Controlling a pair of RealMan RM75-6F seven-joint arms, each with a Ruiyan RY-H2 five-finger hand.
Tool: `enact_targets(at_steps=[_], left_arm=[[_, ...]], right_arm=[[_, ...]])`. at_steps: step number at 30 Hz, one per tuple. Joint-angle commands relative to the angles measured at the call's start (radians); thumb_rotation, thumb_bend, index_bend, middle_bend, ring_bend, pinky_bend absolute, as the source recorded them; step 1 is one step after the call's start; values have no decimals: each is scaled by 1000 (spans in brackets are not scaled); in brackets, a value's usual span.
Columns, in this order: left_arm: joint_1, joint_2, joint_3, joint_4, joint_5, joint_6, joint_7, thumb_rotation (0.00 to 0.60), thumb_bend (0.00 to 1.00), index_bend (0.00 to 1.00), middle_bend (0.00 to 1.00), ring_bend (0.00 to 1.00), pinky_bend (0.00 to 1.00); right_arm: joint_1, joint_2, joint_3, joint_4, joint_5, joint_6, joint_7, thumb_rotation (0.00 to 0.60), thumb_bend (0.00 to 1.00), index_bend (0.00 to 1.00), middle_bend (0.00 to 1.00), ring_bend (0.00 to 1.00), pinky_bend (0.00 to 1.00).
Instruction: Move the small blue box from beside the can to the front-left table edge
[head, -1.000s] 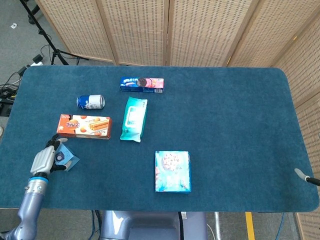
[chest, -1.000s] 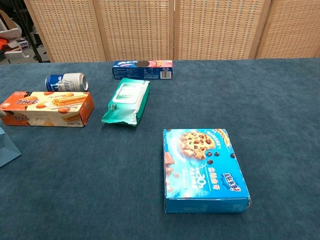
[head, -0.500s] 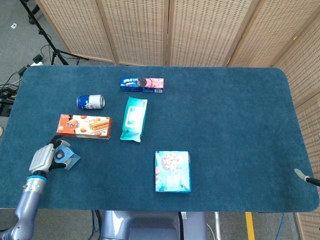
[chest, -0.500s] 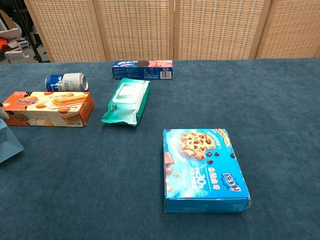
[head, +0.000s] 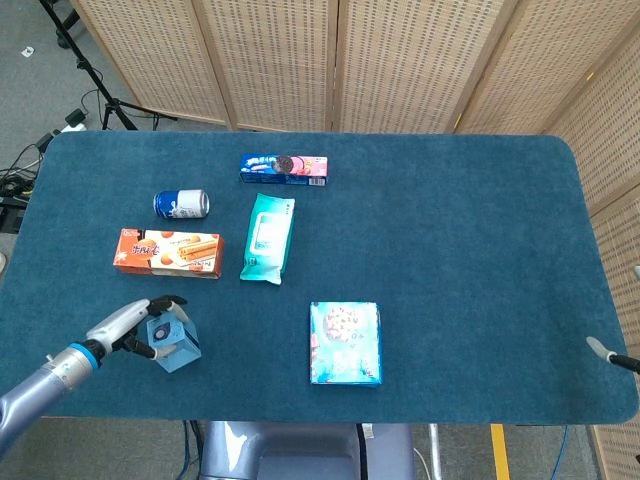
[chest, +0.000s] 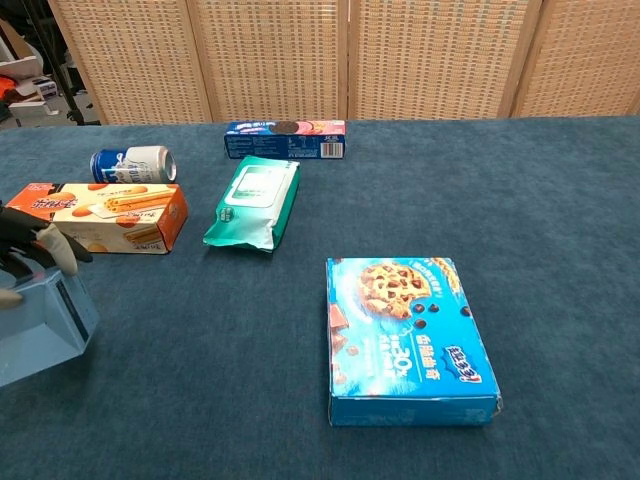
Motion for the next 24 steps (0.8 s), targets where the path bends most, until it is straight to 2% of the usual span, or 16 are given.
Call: enact_targets(at_steps=[1,5,6,8,10,13,16,20,24], left_arm=[[-182,96,194,89,313,-2,-424,600,438,461,224,262,347],[-306,82,389,228,552,190,-748,600,442,481,239,268,351],[-353,59,463,306,636,279,-877,600,442,488,244,269,351],[-400,18,540,427,718,405,-1030,600,443,494,249,269,351],[-425,-55,607,601,773,559,-1188,600,443,495,250,269,351],[-418,-140,658,787,784,701,-1305,600,443,496,250,268,351],[-401,-195,688,906,765,779,-1362,600,441,496,250,268,351],[-388,-244,726,998,737,812,-1408,600,440,496,250,278,351],[-394,-285,765,1047,719,803,-1431,600,439,495,250,284,351]], right_arm=[[3,-3,0,-2,2,-4,-10,600,0,0,0,0,0],[7,-7,-1,-5,4,-9,-30,600,0,0,0,0,0],[9,-10,-2,-7,4,-10,-39,600,0,0,0,0,0],[11,-12,-3,-10,2,-11,-51,600,0,0,0,0,0],[12,-15,-4,-16,1,-9,-66,600,0,0,0,0,0],[11,-17,-4,-23,2,-4,-79,600,0,0,0,0,0],[11,-18,-4,-28,3,-3,-88,600,0,0,0,0,0],[12,-19,-5,-29,4,-4,-94,600,0,0,0,0,0],[11,-18,-3,-28,7,-4,-90,600,0,0,0,0,0]])
